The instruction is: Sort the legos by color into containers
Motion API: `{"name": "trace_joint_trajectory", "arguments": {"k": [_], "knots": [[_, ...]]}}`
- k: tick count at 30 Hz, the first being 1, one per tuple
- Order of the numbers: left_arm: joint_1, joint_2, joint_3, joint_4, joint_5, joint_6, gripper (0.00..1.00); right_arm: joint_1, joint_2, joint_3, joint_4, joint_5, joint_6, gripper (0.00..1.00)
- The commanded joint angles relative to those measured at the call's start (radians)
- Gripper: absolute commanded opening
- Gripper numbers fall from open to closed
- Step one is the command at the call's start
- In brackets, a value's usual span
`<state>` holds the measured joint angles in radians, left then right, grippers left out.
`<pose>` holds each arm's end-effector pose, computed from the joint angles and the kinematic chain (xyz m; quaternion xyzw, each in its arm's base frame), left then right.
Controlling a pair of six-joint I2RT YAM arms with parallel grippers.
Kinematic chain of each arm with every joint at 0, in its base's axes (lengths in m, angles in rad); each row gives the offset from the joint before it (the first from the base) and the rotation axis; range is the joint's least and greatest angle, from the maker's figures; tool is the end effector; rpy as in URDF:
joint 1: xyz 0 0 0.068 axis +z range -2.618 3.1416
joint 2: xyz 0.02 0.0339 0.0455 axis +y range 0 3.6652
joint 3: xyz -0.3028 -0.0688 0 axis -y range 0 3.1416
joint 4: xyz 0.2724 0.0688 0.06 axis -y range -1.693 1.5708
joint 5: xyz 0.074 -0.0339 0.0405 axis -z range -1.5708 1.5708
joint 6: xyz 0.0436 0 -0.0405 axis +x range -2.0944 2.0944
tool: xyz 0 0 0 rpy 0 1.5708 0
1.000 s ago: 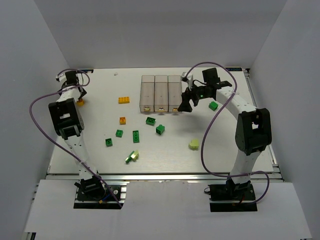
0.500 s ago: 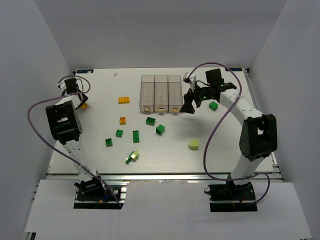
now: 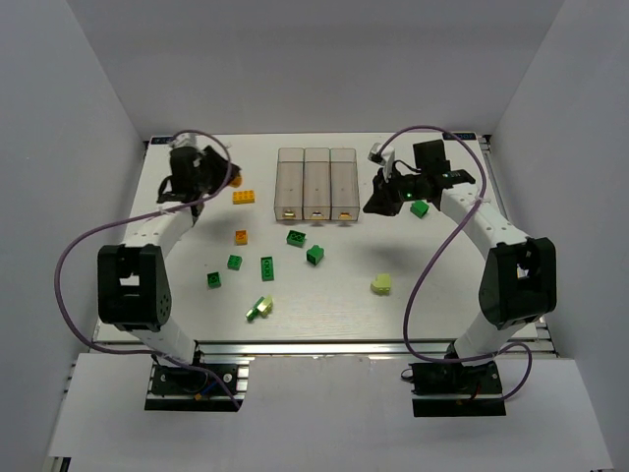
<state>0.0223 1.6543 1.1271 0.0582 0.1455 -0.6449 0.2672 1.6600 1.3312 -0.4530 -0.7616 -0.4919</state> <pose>0.4154 0.0029 0.2771 -0.2423 0.8154 -0.2189 0.4780 0.3770 0.1344 0.3096 -0.4502 0.7431 0.3009 0.3930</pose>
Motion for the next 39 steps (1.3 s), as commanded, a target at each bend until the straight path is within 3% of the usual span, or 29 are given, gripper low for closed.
{"name": "trace_joint_trajectory", "arguments": {"k": [1, 2, 4, 8, 24, 27, 28, 30, 31, 39], "knots": [[-0.137, -0.037, -0.032, 0.048, 0.088, -0.039, 0.02, -0.006, -0.023, 0.017, 0.043, -0.007, 0.055, 0.11], [-0.16, -0.036, -0.027, 0.058, 0.086, -0.036, 0.02, -0.008, -0.02, 0.022, 0.046, -0.004, 0.068, 0.04], [-0.215, -0.013, 0.008, 0.055, 0.069, -0.029, 0.02, -0.008, -0.019, 0.023, 0.059, 0.002, 0.078, 0.06], [-0.28, 0.059, 0.089, 0.043, 0.048, 0.007, 0.03, -0.011, -0.026, 0.016, 0.063, 0.007, 0.087, 0.17], [-0.39, 0.295, 0.316, -0.041, -0.164, 0.097, 0.11, -0.02, -0.108, -0.078, 0.089, 0.025, 0.085, 0.38], [-0.392, 0.308, 0.333, -0.052, -0.208, 0.1, 0.19, -0.02, -0.112, -0.079, 0.085, 0.03, 0.078, 0.41], [-0.392, 0.312, 0.338, -0.052, -0.216, 0.102, 0.29, -0.022, -0.115, -0.082, 0.085, 0.031, 0.076, 0.43], [-0.392, 0.321, 0.35, -0.095, -0.23, 0.103, 0.37, -0.022, -0.117, -0.086, 0.085, 0.033, 0.073, 0.45], [-0.392, 0.326, 0.355, -0.104, -0.231, 0.103, 0.47, -0.023, -0.117, -0.089, 0.085, 0.034, 0.073, 0.49], [-0.395, 0.321, 0.364, -0.093, -0.215, 0.087, 0.54, -0.023, -0.128, -0.093, 0.073, 0.039, 0.049, 0.64]]}}
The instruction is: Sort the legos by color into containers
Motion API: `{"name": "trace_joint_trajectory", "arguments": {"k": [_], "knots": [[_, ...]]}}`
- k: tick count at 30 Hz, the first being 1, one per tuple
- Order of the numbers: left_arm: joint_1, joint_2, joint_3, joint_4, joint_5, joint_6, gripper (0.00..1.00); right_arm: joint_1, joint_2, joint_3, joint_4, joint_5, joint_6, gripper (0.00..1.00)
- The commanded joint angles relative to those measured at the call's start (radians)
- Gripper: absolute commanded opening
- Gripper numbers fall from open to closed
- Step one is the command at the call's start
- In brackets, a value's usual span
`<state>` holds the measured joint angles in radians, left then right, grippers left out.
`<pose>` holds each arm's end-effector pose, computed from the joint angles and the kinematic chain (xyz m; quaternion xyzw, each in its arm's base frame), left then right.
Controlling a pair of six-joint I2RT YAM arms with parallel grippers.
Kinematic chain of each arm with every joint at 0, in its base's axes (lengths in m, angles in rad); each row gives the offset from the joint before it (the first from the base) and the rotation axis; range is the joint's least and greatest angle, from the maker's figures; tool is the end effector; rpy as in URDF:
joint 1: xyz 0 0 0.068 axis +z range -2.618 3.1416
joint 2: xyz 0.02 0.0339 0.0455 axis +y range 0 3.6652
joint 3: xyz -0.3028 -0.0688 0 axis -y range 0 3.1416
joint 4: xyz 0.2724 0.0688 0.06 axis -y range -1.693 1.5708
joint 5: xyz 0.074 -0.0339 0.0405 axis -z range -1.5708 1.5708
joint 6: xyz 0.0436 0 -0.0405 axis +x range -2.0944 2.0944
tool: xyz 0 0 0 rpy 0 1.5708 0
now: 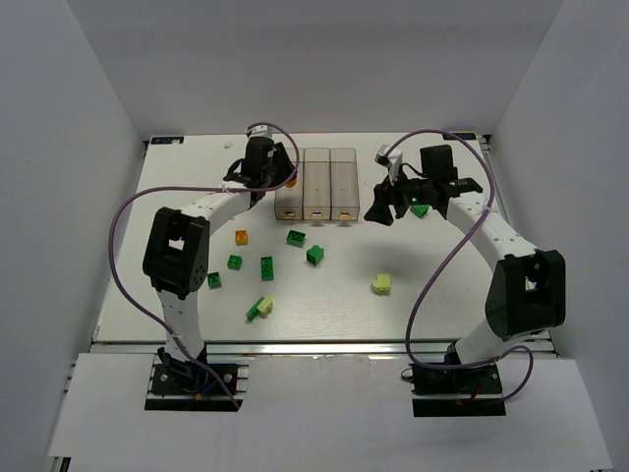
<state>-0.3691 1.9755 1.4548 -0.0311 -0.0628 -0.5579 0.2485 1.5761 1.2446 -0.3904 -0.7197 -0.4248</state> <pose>0.4724 -0.1798 0.2468 -0.0975 0.8672 -0.1934 0.4483 0.3601 0.1210 0.3138 -0.4186 0.7571 0.2857 0.4122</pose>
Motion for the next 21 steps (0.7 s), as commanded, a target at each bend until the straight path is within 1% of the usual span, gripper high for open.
{"name": "trace_joint_trajectory", "arguments": {"k": [1, 8, 9, 15, 16, 21], "knots": [[-0.004, -0.001, 0.039, -0.006, -0.006, 0.0, 0.54, -0.005, -0.044, -0.005, 0.01, -0.003, -0.019, 0.66], [-0.004, -0.015, 0.023, -0.012, -0.011, 0.001, 0.59, -0.005, -0.045, -0.002, -0.002, 0.003, -0.034, 0.71], [-0.004, -0.018, 0.018, -0.009, -0.011, 0.001, 0.63, -0.003, -0.047, -0.004, -0.008, 0.002, -0.035, 0.72], [-0.004, -0.035, 0.004, -0.004, -0.017, 0.001, 0.73, -0.003, -0.047, 0.003, -0.018, 0.003, -0.045, 0.78], [-0.004, -0.038, 0.001, -0.004, -0.017, 0.0, 0.73, -0.003, -0.044, 0.006, -0.022, 0.003, -0.046, 0.79], [-0.004, -0.072, -0.02, -0.007, -0.04, -0.008, 0.73, -0.003, -0.051, 0.006, -0.027, 0.003, -0.057, 0.79]]}}
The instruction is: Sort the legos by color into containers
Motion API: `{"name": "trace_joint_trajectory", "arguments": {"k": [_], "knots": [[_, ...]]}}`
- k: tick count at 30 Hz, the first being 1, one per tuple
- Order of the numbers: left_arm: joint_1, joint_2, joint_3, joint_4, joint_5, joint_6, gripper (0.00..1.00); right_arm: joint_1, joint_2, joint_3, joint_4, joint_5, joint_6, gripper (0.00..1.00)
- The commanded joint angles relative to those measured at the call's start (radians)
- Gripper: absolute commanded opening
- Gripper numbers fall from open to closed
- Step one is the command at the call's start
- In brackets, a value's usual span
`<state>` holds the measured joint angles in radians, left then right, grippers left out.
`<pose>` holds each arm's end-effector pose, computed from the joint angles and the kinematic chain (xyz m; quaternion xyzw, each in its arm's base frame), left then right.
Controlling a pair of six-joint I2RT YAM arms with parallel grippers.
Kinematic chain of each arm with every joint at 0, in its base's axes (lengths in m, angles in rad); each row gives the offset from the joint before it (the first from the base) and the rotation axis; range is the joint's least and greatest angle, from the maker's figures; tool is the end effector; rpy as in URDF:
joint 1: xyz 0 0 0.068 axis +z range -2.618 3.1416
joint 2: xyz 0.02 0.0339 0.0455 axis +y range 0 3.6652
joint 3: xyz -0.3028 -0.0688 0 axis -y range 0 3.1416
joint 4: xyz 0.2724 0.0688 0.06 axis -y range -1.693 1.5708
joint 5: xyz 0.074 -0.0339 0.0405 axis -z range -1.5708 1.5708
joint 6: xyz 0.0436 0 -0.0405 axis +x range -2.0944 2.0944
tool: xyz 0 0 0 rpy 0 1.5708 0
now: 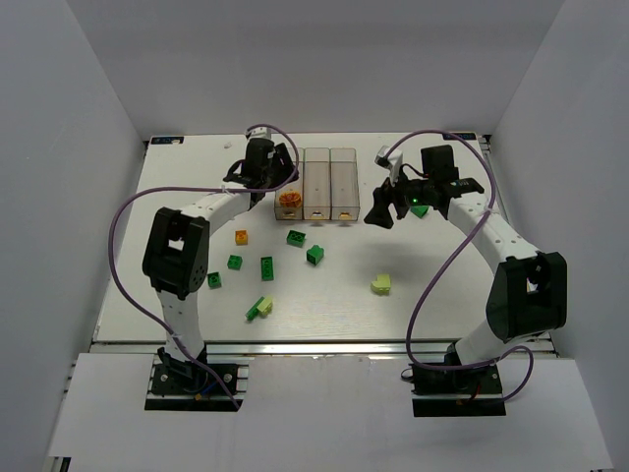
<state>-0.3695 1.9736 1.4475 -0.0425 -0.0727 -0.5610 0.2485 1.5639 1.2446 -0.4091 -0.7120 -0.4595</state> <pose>0.4706 -0.1788 0.2439 -0.1012 0.8708 -0.1869 0.4433 0.3567 0.1199 0.3165 -0.4302 0.7529 0.2759 0.4146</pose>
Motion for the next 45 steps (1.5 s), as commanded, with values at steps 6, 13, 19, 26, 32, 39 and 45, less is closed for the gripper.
{"name": "trace_joint_trajectory", "arguments": {"k": [6, 13, 19, 26, 32, 39, 45], "knots": [[0.006, -0.165, -0.094, -0.046, -0.122, -0.051, 0.72, -0.003, -0.059, -0.031, 0.018, -0.046, -0.07, 0.78], [0.017, -0.272, -0.186, -0.137, -0.261, -0.091, 0.91, -0.005, -0.097, -0.111, 0.09, -0.092, -0.143, 0.78], [0.041, -0.323, -0.202, -0.221, -0.315, -0.123, 0.98, -0.005, -0.131, -0.191, 0.208, -0.116, -0.137, 0.8], [0.127, -0.338, -0.202, -0.336, -0.242, -0.333, 0.98, -0.003, -0.125, -0.188, 0.268, -0.08, -0.059, 0.8], [0.181, -0.312, -0.135, -0.431, -0.263, -0.49, 0.98, -0.005, -0.133, -0.212, 0.305, -0.043, -0.005, 0.8], [0.188, -0.165, 0.053, -0.644, -0.32, -0.576, 0.97, -0.005, -0.136, -0.234, 0.331, -0.027, 0.013, 0.8], [0.198, -0.024, 0.2, -0.766, -0.297, -0.668, 0.93, -0.005, -0.136, -0.244, 0.339, -0.02, 0.013, 0.8]]}}
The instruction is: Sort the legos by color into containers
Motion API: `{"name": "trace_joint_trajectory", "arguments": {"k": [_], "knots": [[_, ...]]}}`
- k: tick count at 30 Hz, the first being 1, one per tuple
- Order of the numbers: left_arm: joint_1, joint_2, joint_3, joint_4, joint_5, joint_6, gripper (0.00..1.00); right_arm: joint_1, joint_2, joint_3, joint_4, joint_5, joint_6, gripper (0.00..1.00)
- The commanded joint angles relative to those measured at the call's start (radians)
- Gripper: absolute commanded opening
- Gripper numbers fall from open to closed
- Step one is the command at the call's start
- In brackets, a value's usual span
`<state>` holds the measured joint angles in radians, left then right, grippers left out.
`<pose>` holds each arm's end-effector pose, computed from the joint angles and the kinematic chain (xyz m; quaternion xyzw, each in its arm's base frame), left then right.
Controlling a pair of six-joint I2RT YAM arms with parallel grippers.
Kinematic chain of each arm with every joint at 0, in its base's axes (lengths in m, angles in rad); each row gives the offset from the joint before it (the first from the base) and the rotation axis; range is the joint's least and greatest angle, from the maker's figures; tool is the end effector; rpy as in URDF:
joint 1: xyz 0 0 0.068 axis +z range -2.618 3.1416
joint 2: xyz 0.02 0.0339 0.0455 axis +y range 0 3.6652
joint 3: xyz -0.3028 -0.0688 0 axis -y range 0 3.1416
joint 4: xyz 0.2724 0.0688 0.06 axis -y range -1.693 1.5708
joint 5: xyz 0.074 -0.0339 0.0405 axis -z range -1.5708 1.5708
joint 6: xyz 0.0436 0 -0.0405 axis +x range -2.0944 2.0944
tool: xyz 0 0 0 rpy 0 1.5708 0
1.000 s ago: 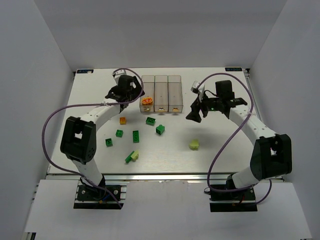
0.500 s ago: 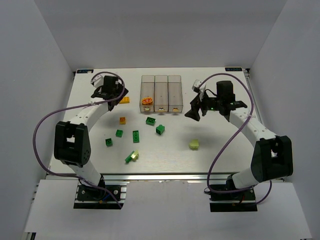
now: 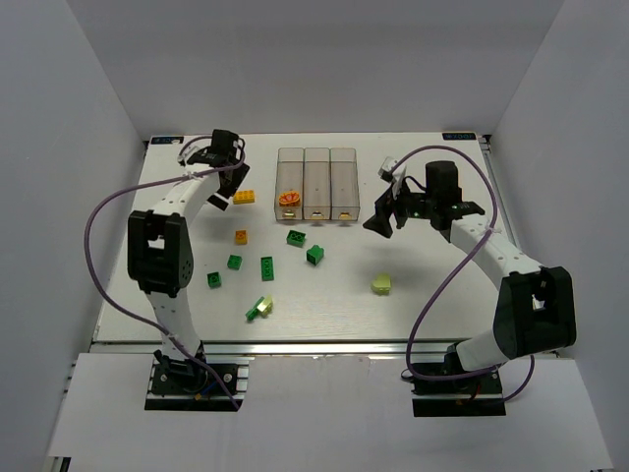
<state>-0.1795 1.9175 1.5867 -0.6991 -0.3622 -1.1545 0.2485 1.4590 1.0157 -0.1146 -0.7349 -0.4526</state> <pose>0.4545 -0.0668 0.2682 -0.4865 0.8149 -0.0262 0.3138 0.3304 0.1140 0.2955 -0.4439 0.7066 0.2664 0.4823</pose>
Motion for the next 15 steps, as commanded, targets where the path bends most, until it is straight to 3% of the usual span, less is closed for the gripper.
{"name": "trace_joint_trajectory", "arguments": {"k": [1, 9, 15], "knots": [[0.014, 0.047, 0.077, -0.112, 0.0, -0.08, 0.93, -0.005, -0.029, -0.02, 0.047, 0.006, 0.006, 0.8], [0.043, 0.172, 0.239, -0.177, 0.034, -0.154, 0.91, -0.003, -0.028, -0.032, 0.061, 0.011, 0.008, 0.8], [0.054, 0.235, 0.243, -0.168, 0.088, -0.191, 0.89, -0.003, -0.034, -0.048, 0.067, 0.015, 0.003, 0.8]]}}
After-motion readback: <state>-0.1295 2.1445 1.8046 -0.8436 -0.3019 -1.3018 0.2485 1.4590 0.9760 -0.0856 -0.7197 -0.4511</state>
